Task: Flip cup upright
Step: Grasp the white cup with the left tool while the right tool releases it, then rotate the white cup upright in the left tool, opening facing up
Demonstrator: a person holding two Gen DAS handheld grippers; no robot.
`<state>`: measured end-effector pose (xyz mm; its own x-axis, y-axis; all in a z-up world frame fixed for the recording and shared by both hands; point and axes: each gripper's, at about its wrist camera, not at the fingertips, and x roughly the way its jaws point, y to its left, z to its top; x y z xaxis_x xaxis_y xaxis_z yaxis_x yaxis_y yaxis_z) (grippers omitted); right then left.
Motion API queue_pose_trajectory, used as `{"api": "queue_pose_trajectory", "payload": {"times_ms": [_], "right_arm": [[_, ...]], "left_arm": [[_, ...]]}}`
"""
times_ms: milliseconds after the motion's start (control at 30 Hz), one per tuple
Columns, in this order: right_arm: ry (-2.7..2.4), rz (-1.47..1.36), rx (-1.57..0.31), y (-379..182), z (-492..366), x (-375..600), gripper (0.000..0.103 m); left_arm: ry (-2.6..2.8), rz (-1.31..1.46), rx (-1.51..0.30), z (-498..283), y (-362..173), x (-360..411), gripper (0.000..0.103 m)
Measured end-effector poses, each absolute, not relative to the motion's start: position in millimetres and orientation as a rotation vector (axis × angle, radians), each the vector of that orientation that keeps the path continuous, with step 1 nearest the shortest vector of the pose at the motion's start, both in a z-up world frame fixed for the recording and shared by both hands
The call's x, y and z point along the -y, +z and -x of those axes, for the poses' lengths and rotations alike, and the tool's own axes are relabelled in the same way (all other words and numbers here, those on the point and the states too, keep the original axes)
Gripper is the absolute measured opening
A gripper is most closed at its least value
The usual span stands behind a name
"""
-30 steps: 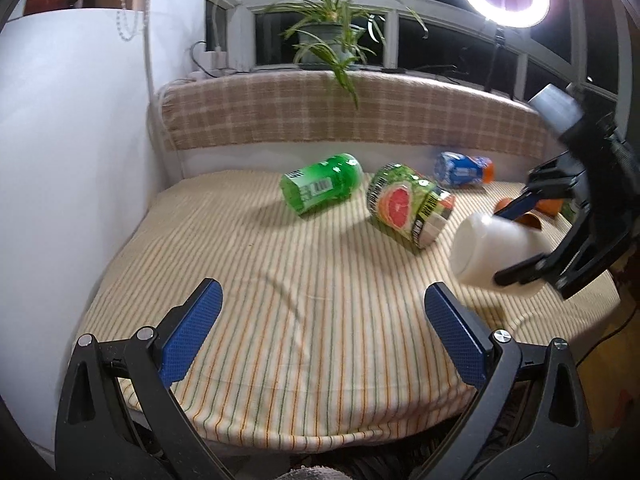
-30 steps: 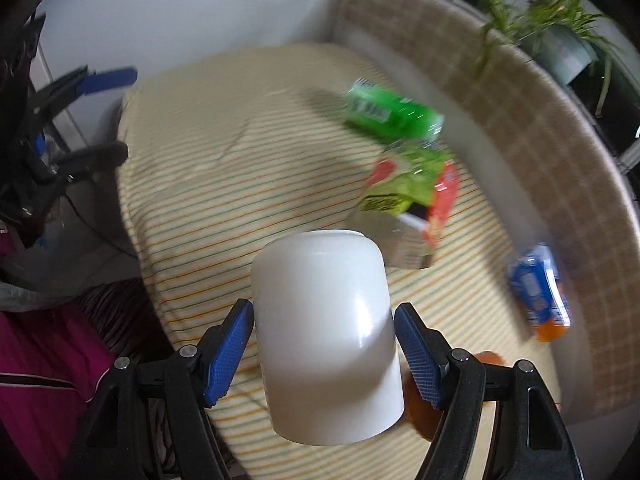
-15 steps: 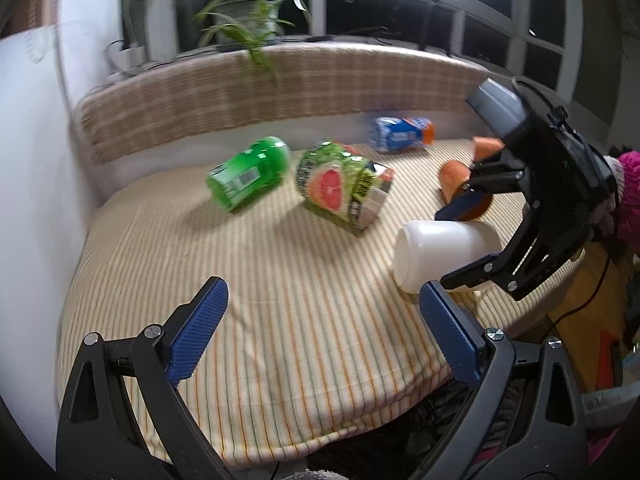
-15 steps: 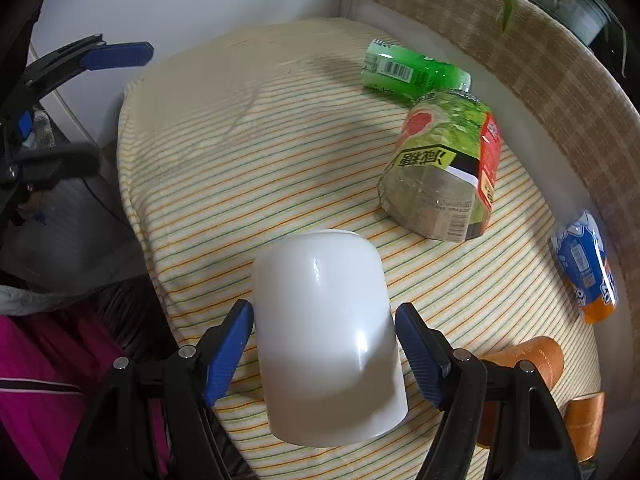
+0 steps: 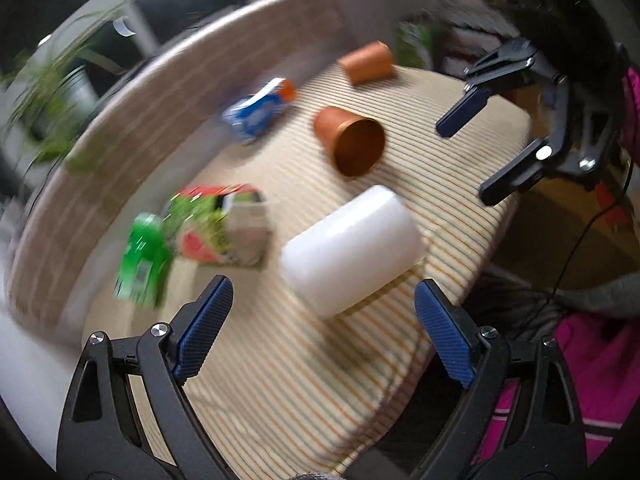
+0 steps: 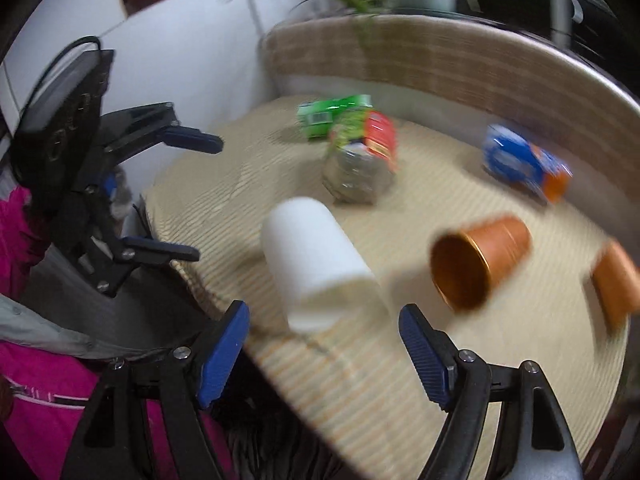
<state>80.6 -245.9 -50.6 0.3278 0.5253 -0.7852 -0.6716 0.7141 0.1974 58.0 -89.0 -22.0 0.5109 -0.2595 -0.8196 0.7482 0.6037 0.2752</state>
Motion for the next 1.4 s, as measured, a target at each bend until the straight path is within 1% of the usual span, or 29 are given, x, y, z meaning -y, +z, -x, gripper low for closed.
{"api": "queue_pose_trajectory", "payload": {"times_ms": [267,400,733,767,800,833,1100,1233,1400], "right_arm": [[0.698,0.052,-0.972,-55.9,-57.7,296.8,0.079],[0.670,0.002,-0.977,-58.7,-58.7,312.2,0.079],[0.636,-0.080,-1.013,-72.3,-70.6,330.4,0.079],[0.635,-0.086,-1.013,-73.8,-69.9,333.5,0.079],[0.632,-0.093,-1.014,-74.3,-70.4,335.2,0.079],[0.627,-0.096,-1.013,-74.5,-70.2,336.3,0.079],[0.597,-0.118,-1.021,-77.7,-71.6,342.5,0.079],[0.597,-0.131,-1.021,-77.6,-71.3,341.2,0.079],[0.599,-0.133,-1.015,-76.6,-69.6,336.0,0.079]], "left_arm": [[-0.777,-0.971,-0.912,-68.3,-53.1,133.5,0.094],[-0.789,-1.160,-0.920,-69.4,-72.6,146.5,0.095],[-0.836,-1.320,-0.948,-79.1,-100.5,166.5,0.094],[-0.836,-1.331,-0.952,-80.1,-103.3,166.8,0.094],[-0.834,-1.340,-0.951,-81.3,-105.1,166.9,0.091],[-0.829,-1.343,-0.945,-81.8,-105.7,167.4,0.087],[-0.841,-1.257,-0.962,-90.6,-98.6,166.1,0.085],[-0.825,-1.131,-0.983,-100.2,-89.9,159.3,0.084],[-0.778,-0.941,-0.962,-108.5,-73.0,143.4,0.082]]}}
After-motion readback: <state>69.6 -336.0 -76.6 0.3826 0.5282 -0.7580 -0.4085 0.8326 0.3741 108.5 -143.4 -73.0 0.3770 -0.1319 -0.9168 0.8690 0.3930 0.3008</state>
